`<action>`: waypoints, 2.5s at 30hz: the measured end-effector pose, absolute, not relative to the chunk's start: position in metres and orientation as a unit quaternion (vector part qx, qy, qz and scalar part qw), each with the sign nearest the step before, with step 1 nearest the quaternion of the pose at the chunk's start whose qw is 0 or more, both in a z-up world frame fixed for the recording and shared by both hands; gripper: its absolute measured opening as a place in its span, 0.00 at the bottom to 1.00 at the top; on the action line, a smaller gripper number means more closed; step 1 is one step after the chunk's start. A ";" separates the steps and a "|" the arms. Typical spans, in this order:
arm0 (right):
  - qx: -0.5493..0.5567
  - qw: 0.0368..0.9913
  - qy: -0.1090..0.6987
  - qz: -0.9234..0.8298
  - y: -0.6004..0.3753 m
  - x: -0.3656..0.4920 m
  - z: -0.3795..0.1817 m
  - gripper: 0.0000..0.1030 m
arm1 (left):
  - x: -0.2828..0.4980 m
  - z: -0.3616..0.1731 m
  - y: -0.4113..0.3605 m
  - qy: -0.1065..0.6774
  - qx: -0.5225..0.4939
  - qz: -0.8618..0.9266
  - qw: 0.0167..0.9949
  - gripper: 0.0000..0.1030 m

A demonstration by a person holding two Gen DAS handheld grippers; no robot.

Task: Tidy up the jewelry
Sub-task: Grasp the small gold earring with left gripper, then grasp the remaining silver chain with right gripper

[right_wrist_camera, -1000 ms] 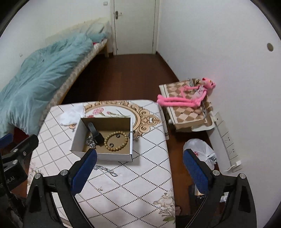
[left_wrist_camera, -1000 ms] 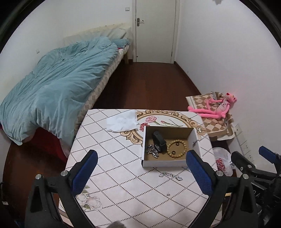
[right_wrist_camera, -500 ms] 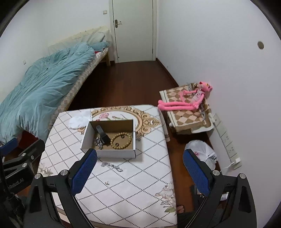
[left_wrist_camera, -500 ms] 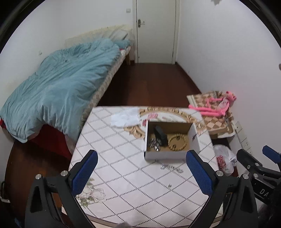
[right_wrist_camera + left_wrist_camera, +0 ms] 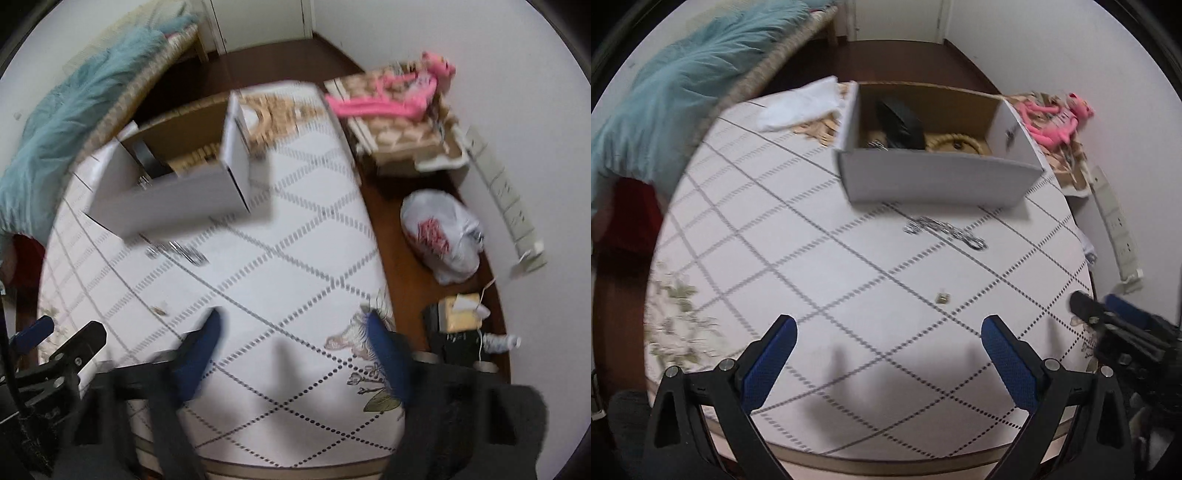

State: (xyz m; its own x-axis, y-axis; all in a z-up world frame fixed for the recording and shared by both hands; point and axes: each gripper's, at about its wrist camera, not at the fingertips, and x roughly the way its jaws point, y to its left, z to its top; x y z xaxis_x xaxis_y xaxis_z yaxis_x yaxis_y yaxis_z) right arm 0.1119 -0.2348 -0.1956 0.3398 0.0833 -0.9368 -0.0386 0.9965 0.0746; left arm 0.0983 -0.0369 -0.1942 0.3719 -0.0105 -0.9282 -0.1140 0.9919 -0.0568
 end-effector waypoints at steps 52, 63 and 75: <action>0.036 0.820 0.553 0.145 -0.166 0.161 -0.223 0.51 | 0.093 -0.201 0.054 0.522 -0.107 0.067 0.843 0.05; -0.120 0.824 0.525 0.179 -0.096 0.168 -0.243 0.43 | 0.094 -0.207 0.055 0.527 -0.112 0.062 0.840 0.05; -0.013 0.823 0.539 0.179 -0.139 0.146 -0.228 0.04 | 0.096 -0.198 0.038 0.521 -0.105 0.037 0.846 0.05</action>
State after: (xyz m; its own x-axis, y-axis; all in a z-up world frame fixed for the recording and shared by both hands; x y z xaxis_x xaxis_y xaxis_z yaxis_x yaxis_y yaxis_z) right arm 0.1462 -0.1390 -0.2285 0.3548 0.2804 -0.8919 -0.3093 0.9354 0.1711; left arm 0.0963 0.0379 -0.1984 0.4536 -0.0478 -0.8899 -0.1722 0.9751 -0.1401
